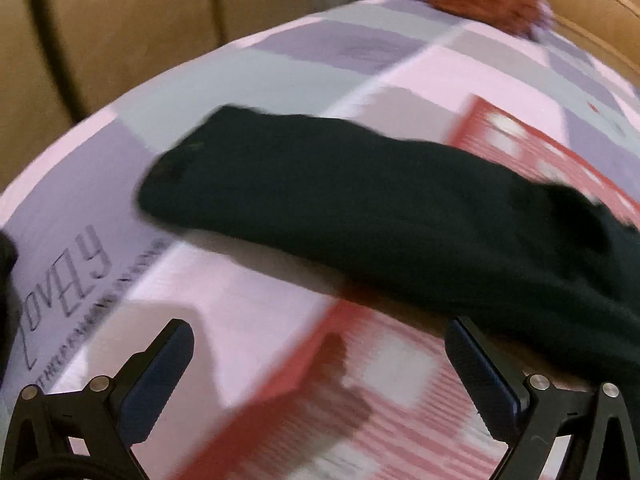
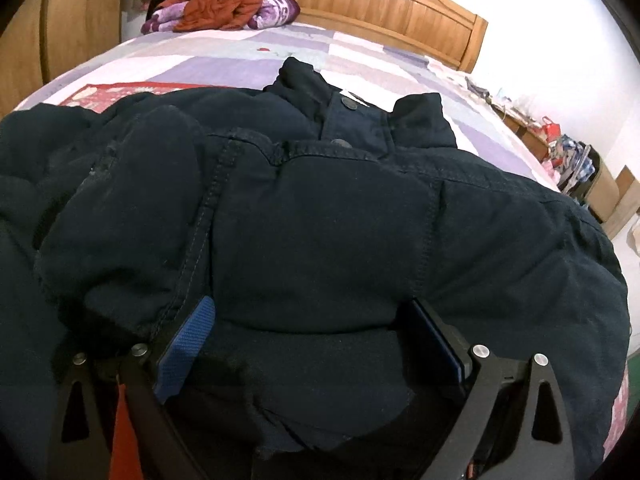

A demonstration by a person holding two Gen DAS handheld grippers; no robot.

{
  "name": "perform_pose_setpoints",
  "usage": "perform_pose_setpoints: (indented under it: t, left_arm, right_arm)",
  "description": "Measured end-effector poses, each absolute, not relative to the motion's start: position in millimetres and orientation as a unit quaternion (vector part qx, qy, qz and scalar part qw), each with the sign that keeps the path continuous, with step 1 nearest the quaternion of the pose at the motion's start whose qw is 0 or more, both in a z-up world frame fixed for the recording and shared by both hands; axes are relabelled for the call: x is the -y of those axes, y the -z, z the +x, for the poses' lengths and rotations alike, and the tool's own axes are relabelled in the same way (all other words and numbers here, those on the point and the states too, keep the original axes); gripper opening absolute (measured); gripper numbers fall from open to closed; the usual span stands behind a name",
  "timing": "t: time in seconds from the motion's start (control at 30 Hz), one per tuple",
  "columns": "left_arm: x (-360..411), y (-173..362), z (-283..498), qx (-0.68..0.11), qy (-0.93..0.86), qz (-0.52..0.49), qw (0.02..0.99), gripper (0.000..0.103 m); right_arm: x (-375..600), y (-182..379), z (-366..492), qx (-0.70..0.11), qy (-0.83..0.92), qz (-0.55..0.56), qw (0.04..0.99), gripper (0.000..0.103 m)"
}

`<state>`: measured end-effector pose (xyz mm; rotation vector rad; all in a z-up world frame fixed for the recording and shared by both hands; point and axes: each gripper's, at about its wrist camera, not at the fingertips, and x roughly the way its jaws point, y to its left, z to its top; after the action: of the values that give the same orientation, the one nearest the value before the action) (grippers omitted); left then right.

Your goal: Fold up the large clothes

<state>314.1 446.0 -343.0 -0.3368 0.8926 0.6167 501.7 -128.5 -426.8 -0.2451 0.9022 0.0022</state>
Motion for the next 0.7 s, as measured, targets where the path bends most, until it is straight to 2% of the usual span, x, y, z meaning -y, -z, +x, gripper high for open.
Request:
perform_pose_setpoints:
  t: [0.3, 0.53, 0.7]
  left_arm:
    - [-531, 373, 329, -0.409, -0.299, -0.285, 0.814, 0.103]
    - [-541, 379, 357, -0.389, -0.261, -0.344, 0.814, 0.103]
    - [-551, 405, 368, -0.424, -0.282, -0.371, 0.777, 0.102]
  right_arm:
    - [127, 430, 501, -0.431, 0.006, -0.127, 0.893, 0.098]
    - [126, 431, 501, -0.429, 0.01, -0.133, 0.893, 0.098]
    - [125, 432, 501, -0.429, 0.012, -0.135, 0.893, 0.099]
